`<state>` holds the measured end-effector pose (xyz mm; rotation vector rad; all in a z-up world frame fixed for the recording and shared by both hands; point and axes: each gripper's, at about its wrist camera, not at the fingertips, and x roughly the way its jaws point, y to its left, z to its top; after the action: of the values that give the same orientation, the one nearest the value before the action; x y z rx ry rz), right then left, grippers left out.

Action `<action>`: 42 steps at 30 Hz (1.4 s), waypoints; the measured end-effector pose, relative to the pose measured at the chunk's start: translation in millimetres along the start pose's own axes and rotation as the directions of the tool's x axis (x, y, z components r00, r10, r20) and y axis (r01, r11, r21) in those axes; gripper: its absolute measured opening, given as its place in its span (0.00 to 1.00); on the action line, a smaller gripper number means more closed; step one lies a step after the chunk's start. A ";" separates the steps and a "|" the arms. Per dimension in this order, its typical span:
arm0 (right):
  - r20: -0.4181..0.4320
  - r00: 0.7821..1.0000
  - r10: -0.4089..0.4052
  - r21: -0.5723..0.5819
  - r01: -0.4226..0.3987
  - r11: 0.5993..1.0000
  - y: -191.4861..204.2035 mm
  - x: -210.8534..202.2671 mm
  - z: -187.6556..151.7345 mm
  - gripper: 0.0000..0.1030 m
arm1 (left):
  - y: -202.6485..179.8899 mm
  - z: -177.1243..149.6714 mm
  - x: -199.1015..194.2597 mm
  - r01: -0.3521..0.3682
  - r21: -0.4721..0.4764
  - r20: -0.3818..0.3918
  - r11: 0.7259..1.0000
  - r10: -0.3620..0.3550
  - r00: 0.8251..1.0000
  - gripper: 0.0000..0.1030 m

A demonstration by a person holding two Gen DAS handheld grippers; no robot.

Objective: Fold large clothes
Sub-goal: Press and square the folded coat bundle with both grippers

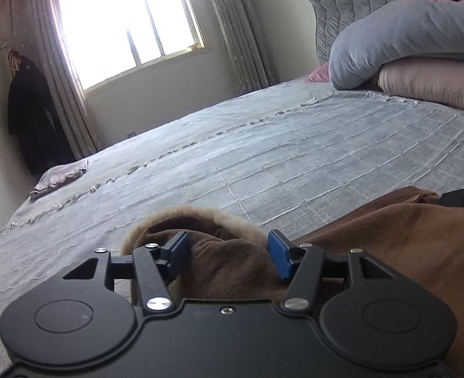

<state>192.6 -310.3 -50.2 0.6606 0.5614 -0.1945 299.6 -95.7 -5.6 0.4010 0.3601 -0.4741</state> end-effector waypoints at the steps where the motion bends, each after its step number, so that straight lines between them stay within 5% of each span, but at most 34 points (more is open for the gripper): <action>1: -0.004 1.000 0.013 -0.011 -0.013 1.000 3.7 -8.1 3.7 0.22 | 3.5 3.3 -12.2 0.002 -0.019 0.012 1.000 -0.002 1.000 0.54; 5: 0.005 0.999 0.038 -0.163 -0.036 0.986 30.7 -53.4 15.4 0.49 | 15.5 12.0 -67.3 0.068 -0.107 0.034 0.992 -0.065 0.997 0.55; 11: -0.041 0.996 0.077 -0.383 -0.087 0.920 68.5 -115.3 -20.7 0.49 | 6.9 -15.5 -158.8 0.199 -0.224 0.076 0.954 -0.187 0.979 0.57; 16: -0.109 0.993 0.042 -0.461 -0.088 0.883 70.9 -127.5 -66.6 0.48 | -24.8 -63.3 -199.4 0.269 -0.205 0.036 0.941 -0.267 0.963 0.57; 21: -0.087 0.996 -0.011 -0.475 -0.032 0.880 36.8 -143.3 -95.6 0.44 | -36.5 -104.6 -231.2 0.233 -0.250 0.055 0.940 -0.227 0.972 0.57; 27: -0.061 0.998 0.032 -0.328 -0.050 0.943 1.0 -188.2 -98.2 0.45 | -31.3 -109.1 -272.1 0.209 -0.298 0.030 0.931 -0.210 0.977 0.57; 32: -0.009 0.997 0.081 -0.388 -0.078 0.918 30.8 -218.7 -103.6 0.45 | -30.7 -97.2 -279.6 0.181 -0.337 0.077 0.924 -0.165 0.983 0.57; 36: -0.041 0.996 0.077 -0.450 -0.087 0.889 54.0 -208.1 -114.7 0.46 | -42.5 -96.9 -260.9 0.183 -0.365 0.029 0.913 -0.185 0.982 0.57; 42: -0.043 0.999 0.008 -0.496 -0.028 0.868 50.8 -197.2 -130.3 0.46 | -62.0 -104.7 -263.8 0.124 -0.278 -0.021 0.952 -0.135 0.991 0.60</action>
<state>-10.7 -189.6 0.7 0.1655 0.6135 -0.0130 24.4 -2.9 -2.3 0.1150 0.4869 -0.5363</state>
